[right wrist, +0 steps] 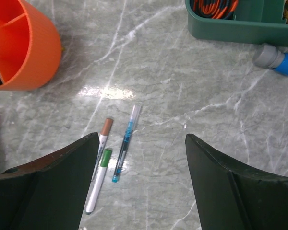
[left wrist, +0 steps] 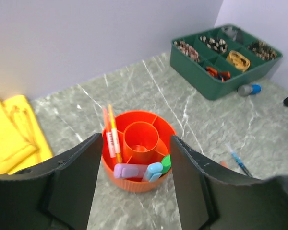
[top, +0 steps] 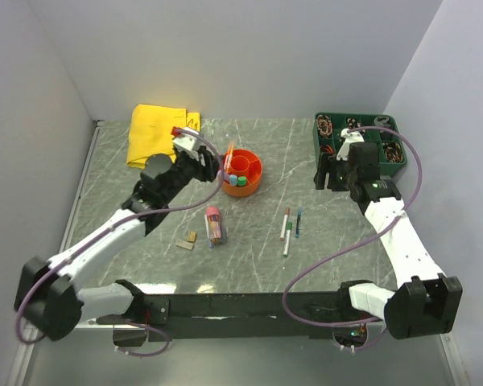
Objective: Sort the stationery into containers
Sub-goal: Pick up the pen from the center of the board.
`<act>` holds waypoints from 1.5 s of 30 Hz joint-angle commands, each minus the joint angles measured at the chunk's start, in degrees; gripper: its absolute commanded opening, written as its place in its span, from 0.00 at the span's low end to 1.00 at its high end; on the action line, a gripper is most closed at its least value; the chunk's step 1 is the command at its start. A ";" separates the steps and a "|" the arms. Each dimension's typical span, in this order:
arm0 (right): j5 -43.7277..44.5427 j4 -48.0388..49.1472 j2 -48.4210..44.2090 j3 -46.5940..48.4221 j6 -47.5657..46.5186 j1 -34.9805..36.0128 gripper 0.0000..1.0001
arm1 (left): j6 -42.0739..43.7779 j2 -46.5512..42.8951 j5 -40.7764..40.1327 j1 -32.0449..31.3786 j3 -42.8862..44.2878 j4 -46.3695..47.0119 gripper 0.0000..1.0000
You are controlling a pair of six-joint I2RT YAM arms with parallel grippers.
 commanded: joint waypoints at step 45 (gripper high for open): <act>2.88 -8.16 33.69 11.78 26.58 15.15 0.50 | -17.07 11.36 1.96 30.38 15.36 -41.68 0.87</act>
